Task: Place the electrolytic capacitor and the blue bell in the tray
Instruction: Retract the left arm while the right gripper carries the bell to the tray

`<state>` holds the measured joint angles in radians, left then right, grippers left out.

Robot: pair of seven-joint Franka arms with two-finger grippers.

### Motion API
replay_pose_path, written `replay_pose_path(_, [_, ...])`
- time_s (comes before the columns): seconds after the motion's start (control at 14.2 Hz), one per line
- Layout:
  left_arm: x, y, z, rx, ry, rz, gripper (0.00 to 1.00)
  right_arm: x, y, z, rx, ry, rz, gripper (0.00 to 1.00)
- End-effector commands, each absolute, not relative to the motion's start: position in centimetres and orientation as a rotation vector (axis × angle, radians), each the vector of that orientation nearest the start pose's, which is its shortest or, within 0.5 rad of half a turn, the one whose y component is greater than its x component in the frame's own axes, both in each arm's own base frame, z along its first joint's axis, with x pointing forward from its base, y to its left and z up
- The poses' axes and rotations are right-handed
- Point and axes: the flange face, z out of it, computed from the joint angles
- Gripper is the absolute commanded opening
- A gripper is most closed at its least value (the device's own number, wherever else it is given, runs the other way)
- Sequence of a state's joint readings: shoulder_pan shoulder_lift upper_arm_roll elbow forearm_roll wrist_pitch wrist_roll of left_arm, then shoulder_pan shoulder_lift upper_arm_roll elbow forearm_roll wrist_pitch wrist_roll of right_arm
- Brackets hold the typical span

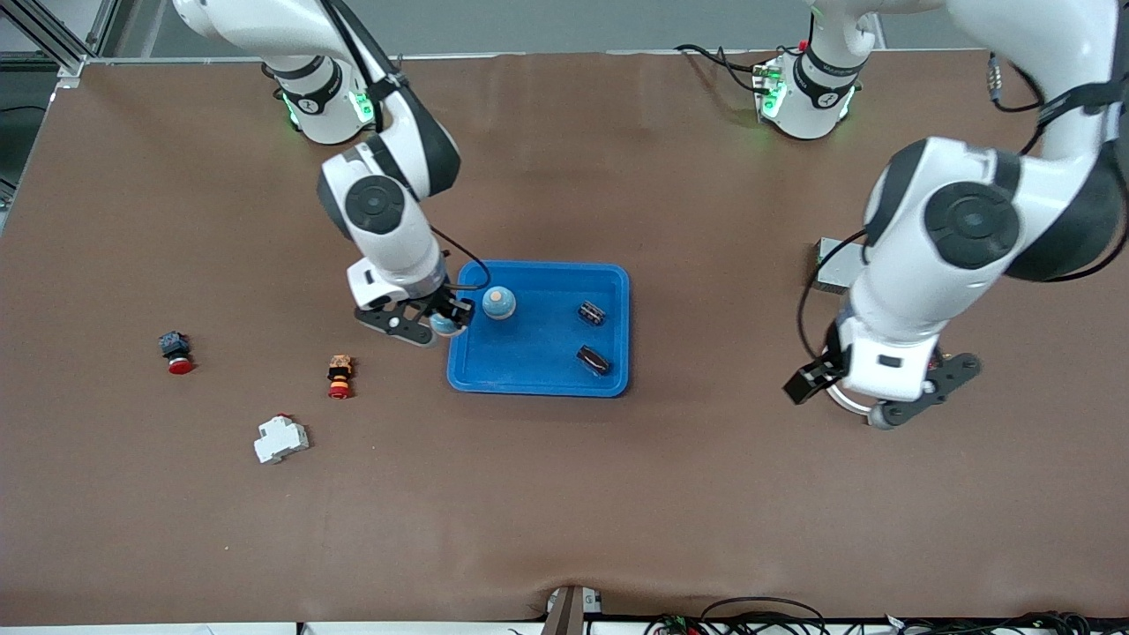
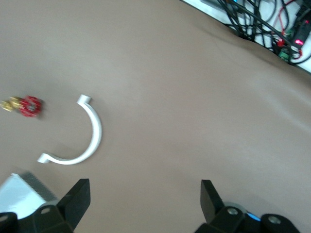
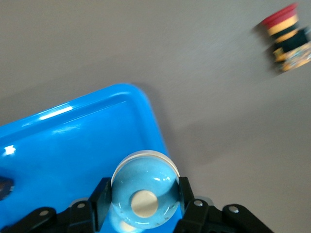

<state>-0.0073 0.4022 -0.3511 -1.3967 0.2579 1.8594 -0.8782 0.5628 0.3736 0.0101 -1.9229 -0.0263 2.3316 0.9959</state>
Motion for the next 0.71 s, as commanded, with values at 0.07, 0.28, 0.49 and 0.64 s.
replay_pose_path(0.07, [64.6, -13.2, 53.2, -3.003, -0.581, -0.212, 1.0, 54.3, 38.4, 27.5, -3.036, 0.739, -0.077, 0.0])
replay_pose_path(0.28, [64.2, -8.8, 55.8, -3.033, -0.415, -0.21, 1.0, 55.1, 39.3, 25.9, -3.038, 0.759, -0.078, 0.0])
replay_pose_path(0.49, [63.0, -6.6, 57.6, -3.039, -0.336, -0.186, 1.0, 55.6, 39.7, 24.7, -3.037, 0.756, -0.084, 0.0])
replay_pose_path(0.64, [61.7, -6.5, 59.4, -3.019, -0.313, -0.186, 1.0, 55.6, 39.8, 24.0, -3.054, 0.736, -0.101, 0.0])
